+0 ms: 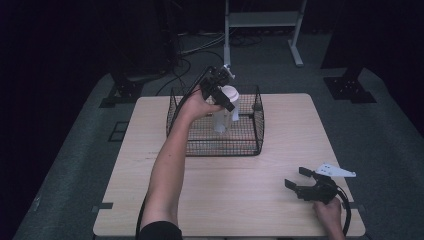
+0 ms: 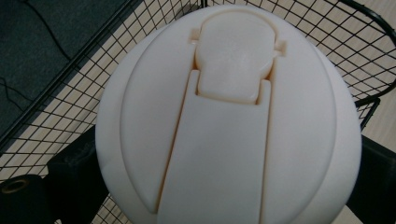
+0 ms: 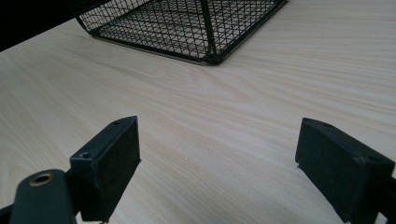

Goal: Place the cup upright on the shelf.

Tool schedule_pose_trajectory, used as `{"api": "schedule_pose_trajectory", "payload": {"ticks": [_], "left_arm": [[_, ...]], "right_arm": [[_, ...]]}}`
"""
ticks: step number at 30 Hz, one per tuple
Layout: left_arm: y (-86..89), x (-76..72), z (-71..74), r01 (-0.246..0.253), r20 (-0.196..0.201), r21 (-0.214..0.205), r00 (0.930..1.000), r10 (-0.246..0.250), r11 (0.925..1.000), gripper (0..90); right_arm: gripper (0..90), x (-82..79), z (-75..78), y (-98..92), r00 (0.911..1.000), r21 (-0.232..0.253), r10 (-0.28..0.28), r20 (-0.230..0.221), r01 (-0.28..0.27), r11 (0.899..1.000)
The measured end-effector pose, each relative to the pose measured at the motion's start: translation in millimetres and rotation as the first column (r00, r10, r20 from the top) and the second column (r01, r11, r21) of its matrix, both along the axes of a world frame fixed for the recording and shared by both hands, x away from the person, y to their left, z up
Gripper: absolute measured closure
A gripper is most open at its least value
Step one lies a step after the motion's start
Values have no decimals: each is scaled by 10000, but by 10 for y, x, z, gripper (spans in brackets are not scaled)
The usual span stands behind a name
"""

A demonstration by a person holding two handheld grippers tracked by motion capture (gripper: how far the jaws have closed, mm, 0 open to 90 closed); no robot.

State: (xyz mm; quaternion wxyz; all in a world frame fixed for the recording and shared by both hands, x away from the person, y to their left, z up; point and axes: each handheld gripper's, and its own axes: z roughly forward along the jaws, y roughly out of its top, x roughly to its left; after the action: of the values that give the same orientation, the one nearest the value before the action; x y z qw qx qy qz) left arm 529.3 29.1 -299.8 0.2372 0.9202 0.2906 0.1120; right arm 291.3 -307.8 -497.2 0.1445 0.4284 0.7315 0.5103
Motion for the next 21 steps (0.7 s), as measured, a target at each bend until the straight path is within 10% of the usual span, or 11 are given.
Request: {"api": "schedule_pose_trajectory", "payload": {"ticks": [21], "left_arm": [[-41, 59, -395, -324, 81, -62, 9994, 325, 9995, 52]], "right_arm": [[129, -7, 5, -1, 10000, 25, -21, -57, 21, 10000]]}}
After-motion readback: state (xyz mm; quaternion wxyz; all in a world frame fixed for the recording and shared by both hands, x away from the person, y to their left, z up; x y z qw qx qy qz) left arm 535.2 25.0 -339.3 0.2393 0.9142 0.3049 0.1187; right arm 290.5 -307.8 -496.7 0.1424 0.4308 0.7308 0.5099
